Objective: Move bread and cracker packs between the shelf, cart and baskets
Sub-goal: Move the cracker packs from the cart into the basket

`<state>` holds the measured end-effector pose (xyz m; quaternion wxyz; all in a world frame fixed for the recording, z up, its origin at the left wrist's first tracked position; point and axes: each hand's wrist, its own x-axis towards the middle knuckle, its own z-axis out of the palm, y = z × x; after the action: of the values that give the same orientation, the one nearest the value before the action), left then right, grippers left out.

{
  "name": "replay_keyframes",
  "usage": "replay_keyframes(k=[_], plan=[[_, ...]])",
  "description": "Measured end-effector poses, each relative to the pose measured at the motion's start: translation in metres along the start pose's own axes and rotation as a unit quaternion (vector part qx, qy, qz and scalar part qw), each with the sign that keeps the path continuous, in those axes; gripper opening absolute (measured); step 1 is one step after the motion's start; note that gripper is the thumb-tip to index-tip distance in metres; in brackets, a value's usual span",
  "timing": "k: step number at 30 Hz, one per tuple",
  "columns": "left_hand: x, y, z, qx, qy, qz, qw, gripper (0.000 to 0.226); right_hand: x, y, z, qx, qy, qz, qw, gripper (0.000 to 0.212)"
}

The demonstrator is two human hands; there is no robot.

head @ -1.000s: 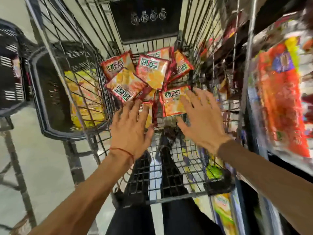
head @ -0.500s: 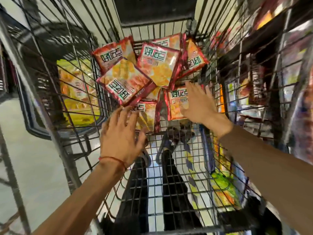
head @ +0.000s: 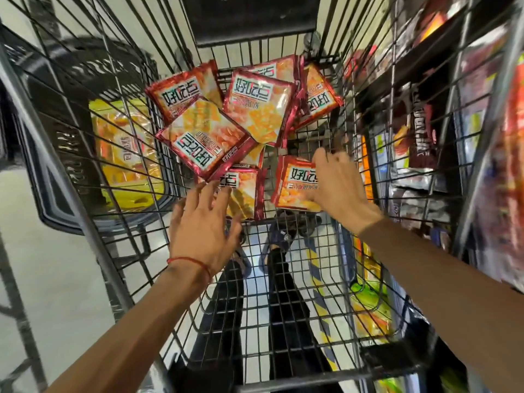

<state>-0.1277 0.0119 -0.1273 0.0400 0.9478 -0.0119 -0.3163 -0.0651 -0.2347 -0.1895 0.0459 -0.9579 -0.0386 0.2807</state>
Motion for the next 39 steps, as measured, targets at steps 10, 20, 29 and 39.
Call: replay_keyframes(k=[10,20,29,39], plan=[[0.005,-0.002,0.001,-0.062,0.001,-0.027,0.998,0.055,-0.049,0.004,0.019,0.353,-0.062,0.113,0.927,0.05],[0.023,0.005,0.021,-0.092,0.024,0.068,0.993,0.058,-0.048,0.006,0.034,0.496,-0.051,0.161,0.852,0.108],[0.054,0.006,0.037,-0.095,0.041,0.018,0.994,0.075,-0.047,0.015,0.032,0.505,-0.027,0.184,0.843,0.07],[0.065,0.01,0.05,-0.045,0.096,-0.04,0.994,0.08,-0.052,0.017,0.039,0.491,-0.031,0.17,0.854,0.093]])
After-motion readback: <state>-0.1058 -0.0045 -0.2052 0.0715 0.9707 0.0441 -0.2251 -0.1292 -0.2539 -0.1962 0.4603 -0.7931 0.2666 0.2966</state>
